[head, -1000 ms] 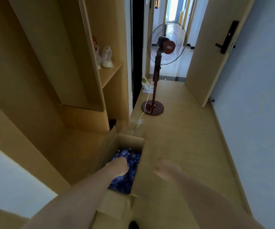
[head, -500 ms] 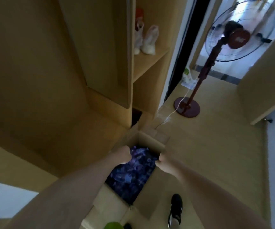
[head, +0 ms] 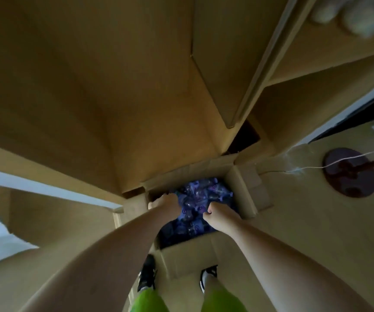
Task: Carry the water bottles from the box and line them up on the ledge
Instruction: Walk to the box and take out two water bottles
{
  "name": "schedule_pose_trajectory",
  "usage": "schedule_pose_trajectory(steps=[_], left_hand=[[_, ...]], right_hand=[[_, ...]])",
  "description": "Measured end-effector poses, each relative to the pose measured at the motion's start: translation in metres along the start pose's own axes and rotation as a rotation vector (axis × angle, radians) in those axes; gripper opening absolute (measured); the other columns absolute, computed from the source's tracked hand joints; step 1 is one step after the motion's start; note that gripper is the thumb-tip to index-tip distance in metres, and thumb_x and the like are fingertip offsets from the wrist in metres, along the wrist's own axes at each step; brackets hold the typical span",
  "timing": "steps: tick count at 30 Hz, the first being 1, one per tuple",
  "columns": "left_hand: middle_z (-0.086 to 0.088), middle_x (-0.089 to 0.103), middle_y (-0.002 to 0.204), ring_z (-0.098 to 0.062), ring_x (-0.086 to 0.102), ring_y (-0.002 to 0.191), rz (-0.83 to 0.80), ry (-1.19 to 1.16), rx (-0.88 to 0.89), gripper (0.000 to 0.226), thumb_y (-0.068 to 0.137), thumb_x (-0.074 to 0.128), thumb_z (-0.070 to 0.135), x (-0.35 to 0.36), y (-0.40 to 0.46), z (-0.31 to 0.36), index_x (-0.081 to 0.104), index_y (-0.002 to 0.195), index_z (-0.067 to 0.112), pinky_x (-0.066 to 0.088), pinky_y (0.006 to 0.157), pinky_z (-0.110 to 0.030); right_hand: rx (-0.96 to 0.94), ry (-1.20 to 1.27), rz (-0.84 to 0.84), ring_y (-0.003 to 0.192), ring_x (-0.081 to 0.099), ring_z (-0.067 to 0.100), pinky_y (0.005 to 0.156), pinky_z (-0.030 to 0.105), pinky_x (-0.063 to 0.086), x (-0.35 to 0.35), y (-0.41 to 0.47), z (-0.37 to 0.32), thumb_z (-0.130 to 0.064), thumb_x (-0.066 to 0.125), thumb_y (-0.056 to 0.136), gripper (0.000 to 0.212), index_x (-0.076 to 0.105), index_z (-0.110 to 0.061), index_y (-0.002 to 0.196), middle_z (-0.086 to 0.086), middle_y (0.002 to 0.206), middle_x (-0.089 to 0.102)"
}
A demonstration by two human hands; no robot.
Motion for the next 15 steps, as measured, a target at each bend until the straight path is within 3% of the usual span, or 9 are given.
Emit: schedule_pose_trajectory(steps=[6,9,12,15], left_hand=[[-0.015,0.062,0.117,-0.032,0.06,0.105,-0.027,-0.227,-0.15,0.031,0.098,0.038,0.019,0.084,0.075,-0.032,0.06,0.115,0.007,0.049,0.086,-0.037],[-0.021,0.065,0.109,-0.035,0.061,0.101,-0.042,-0.492,-0.233,0.025,0.097,0.044,0.014,0.13,0.122,-0.051,0.066,0.099,0.002,0.047,0.077,-0.035],[-0.022,0.064,0.084,-0.033,0.06,0.084,-0.004,-0.812,-0.317,0.027,0.092,0.052,0.009,0.173,0.164,-0.073,0.06,0.066,0.012,0.048,0.076,-0.041],[-0.011,0.058,0.072,-0.025,0.052,0.075,0.014,-0.957,-0.387,0.031,0.091,0.051,0.008,0.21,0.199,-0.098,0.056,0.061,0.017,0.037,0.069,-0.033]], right_hand=[[-0.042,-0.035,-0.111,0.05,0.035,0.015,0.049,0.03,0.026,0.069,0.089,0.025,-0.029,0.041,0.098,0.036,0.028,-0.021,0.065,-0.001,0.06,0.035],[-0.056,0.014,-0.147,0.054,0.04,0.015,0.052,0.03,0.03,0.111,0.14,0.034,-0.026,0.044,0.097,0.033,0.032,-0.02,0.067,-0.001,0.063,0.039],[-0.037,0.086,-0.125,0.083,0.058,0.023,0.066,0.03,0.038,0.143,0.192,0.043,-0.025,0.05,0.096,0.014,0.052,-0.012,0.091,0.006,0.09,0.054],[0.003,0.194,-0.085,0.106,0.059,0.031,0.073,0.031,0.041,0.173,0.246,0.055,-0.025,0.053,0.096,0.027,0.051,-0.006,0.115,0.012,0.114,0.057]])
Point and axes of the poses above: each hand's wrist, its own y-axis towards the middle knuckle, its own x-axis out of the palm, z = x × y, the point moved 7 cm from there along y, towards the middle knuckle
